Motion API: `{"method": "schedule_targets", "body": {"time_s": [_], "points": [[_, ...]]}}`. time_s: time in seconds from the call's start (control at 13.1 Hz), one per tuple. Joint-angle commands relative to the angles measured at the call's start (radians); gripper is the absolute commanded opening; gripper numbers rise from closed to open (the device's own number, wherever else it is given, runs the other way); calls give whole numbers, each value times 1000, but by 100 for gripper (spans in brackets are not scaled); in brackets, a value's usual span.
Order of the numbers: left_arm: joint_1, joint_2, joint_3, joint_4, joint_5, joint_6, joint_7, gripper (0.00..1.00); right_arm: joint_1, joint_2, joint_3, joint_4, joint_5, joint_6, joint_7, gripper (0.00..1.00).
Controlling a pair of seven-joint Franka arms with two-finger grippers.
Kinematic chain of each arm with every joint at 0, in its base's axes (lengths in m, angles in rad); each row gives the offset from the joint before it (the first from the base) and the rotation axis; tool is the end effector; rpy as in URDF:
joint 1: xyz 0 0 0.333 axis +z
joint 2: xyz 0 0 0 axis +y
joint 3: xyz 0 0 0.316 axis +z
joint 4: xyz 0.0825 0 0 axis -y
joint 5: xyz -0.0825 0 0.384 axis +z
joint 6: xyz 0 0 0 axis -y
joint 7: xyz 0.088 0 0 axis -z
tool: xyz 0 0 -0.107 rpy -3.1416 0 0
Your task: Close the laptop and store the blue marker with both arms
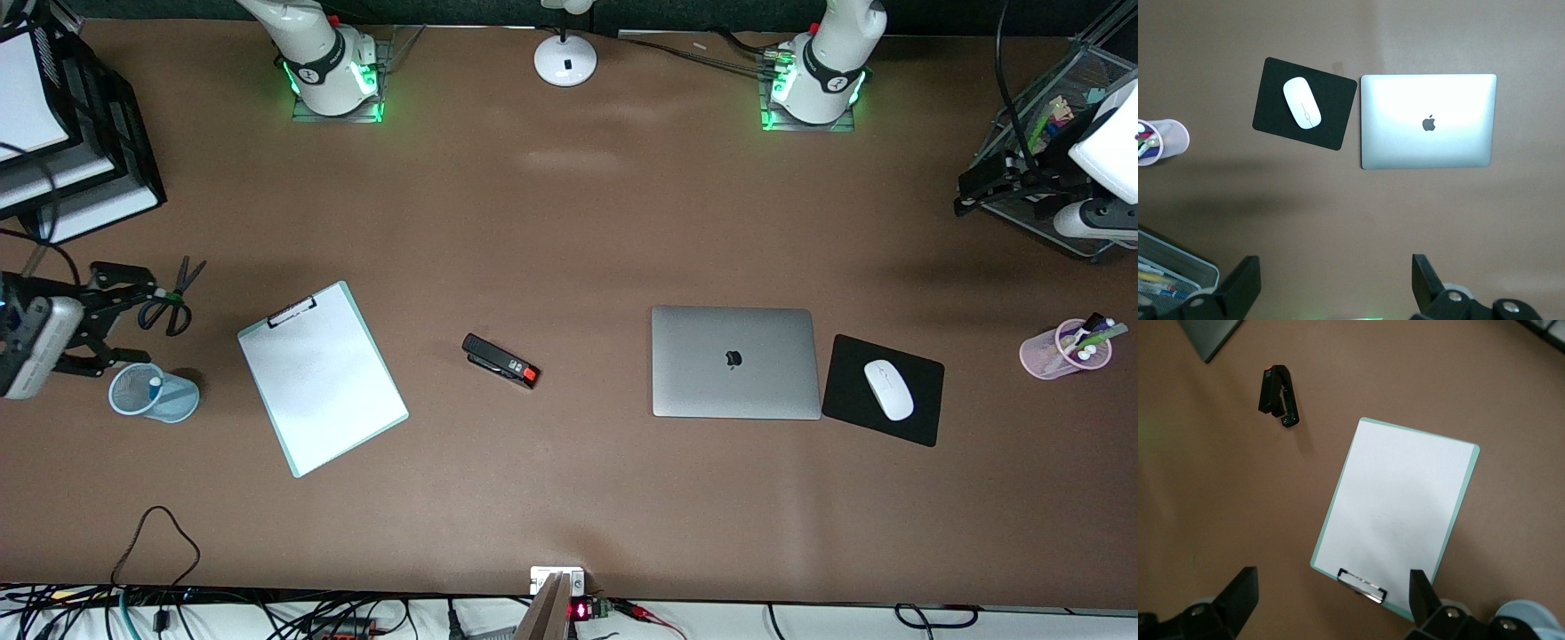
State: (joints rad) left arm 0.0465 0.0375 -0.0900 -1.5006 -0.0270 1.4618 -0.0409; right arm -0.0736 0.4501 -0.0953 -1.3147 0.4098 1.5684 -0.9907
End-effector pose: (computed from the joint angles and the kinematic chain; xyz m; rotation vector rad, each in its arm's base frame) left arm 0.5543 -0.0262 0.6274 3.1122 -0.0071 -0.1204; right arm 0.6705 -0.0586 0.4745 -2.5201 -1.0474 -0.0549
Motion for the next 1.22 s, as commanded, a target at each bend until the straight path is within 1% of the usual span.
{"method": "schedule_targets", "body": {"time_s": [0.0, 0.08, 0.23, 0.38, 0.54, 0.69, 0.76, 0.92, 1.15], "points": [[1, 1, -31, 11, -14, -6, -48, 100, 60, -71, -3, -55, -74, 13, 270, 100], [0, 1, -36, 11, -8, -6, -53, 100, 92, -88, -4, -67, -109, 9, 416, 100], [3, 1, -66, 13, 34, 2, -31, 100, 129, -120, -3, -92, -172, -1, 637, 100], [1, -1, -91, 11, 36, 3, -30, 100, 135, -137, -4, -100, -184, -54, 803, 100], [3, -1, -97, 11, 36, 11, -30, 100, 162, -157, -4, -95, -282, -108, 946, 100], [13, -4, -97, 10, 30, 31, -28, 100, 192, -178, -7, -86, -402, -172, 997, 100], [15, -4, -96, 8, 30, 31, -17, 100, 183, -209, -14, -86, -432, -169, 985, 100], [16, -11, -94, -7, 30, 32, 3, 100, 114, -247, -20, -87, -436, -166, 986, 100], [36, -14, -91, -12, 33, 54, 3, 100, 107, -286, -20, -98, -439, -162, 992, 100]]}}
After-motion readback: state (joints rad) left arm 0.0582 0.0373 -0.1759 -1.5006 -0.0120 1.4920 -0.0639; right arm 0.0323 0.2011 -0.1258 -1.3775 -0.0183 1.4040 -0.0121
